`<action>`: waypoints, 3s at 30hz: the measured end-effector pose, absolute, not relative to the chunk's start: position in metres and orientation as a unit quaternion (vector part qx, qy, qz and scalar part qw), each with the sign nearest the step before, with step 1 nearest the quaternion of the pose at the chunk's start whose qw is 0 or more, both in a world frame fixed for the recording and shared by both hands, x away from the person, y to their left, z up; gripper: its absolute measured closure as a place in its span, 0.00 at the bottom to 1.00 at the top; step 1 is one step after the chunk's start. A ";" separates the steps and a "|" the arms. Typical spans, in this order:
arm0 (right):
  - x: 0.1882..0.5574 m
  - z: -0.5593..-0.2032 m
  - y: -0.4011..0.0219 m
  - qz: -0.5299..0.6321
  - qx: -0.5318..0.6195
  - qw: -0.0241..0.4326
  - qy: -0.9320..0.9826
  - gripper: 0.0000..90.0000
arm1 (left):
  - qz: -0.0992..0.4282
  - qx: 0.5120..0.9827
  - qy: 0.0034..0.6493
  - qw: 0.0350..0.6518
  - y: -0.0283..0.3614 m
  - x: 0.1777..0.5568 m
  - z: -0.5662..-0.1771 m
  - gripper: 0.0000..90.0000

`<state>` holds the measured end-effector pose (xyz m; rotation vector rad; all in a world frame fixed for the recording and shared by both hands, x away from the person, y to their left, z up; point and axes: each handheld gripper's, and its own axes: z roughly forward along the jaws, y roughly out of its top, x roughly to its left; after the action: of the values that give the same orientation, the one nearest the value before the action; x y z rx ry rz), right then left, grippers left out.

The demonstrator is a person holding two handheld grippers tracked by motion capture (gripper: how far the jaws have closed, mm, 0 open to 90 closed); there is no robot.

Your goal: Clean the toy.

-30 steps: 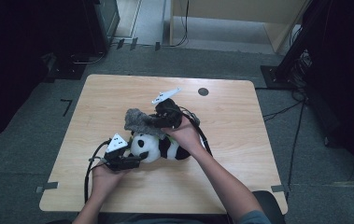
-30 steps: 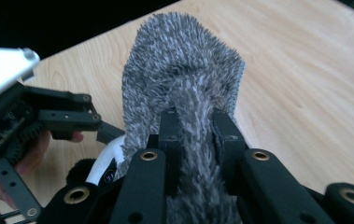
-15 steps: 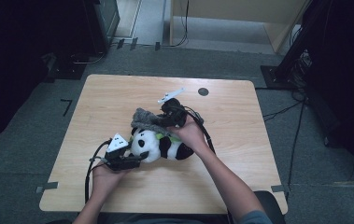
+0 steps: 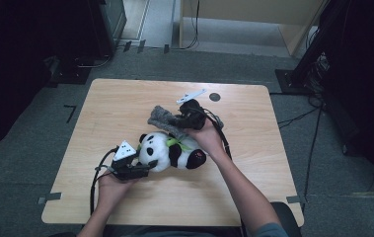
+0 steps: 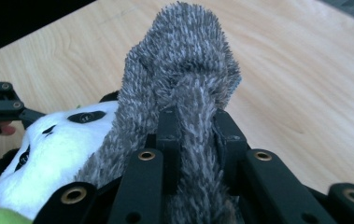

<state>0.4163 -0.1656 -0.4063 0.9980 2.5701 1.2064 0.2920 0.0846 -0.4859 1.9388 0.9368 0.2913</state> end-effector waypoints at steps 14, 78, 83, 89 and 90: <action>0.416 -0.383 -0.197 0.439 0.356 0.084 0.821 0.87 | 0.114 0.790 0.381 0.466 0.086 0.293 -0.486 0.33; 0.350 -0.438 -0.273 0.405 0.367 0.030 0.837 0.84 | 0.106 0.790 0.385 0.466 0.086 0.296 -0.485 0.33; 0.349 -0.445 -0.279 0.392 0.374 0.026 0.840 0.84 | 0.106 0.790 0.385 0.466 0.086 0.296 -0.485 0.32; 0.352 -0.448 -0.284 0.386 0.378 0.030 0.841 0.85 | 0.105 0.790 0.384 0.467 0.087 0.296 -0.486 0.32; 0.352 -0.448 -0.286 0.384 0.379 0.033 0.842 0.85 | 0.105 0.789 0.384 0.468 0.087 0.296 -0.486 0.32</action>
<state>0.3524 -0.2862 -0.4477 1.1650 2.5889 1.1805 0.2959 0.0869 -0.4857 1.9358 0.9414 0.2579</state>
